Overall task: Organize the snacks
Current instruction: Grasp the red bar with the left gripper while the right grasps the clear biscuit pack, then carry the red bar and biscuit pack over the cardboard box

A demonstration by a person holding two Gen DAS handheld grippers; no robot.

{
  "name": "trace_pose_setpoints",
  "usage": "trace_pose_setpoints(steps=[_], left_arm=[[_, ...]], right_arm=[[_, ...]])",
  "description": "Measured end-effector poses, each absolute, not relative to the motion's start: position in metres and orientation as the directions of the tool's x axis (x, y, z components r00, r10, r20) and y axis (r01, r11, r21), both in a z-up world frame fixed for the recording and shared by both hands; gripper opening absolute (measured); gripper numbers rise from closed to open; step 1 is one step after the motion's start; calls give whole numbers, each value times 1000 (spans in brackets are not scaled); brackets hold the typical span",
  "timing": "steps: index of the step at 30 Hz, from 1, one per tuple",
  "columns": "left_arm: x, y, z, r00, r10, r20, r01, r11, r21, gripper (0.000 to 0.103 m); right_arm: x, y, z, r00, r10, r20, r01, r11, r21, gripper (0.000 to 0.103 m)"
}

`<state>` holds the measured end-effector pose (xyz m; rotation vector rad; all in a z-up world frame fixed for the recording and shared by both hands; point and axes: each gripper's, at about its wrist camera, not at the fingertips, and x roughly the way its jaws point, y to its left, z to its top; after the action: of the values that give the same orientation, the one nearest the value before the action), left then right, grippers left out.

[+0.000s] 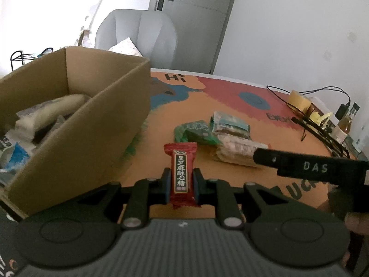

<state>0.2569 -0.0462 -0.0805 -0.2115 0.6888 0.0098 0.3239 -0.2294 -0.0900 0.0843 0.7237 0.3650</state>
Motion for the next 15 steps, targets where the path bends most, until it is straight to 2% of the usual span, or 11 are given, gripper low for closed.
trace_pose_setpoints(steps=[15], left_arm=[[266, -29, -88, 777, -77, -625, -88, 969, -230, 18]], right_arm=[[353, -181, -101, 665, 322, -674, -285, 944, 169, 103]])
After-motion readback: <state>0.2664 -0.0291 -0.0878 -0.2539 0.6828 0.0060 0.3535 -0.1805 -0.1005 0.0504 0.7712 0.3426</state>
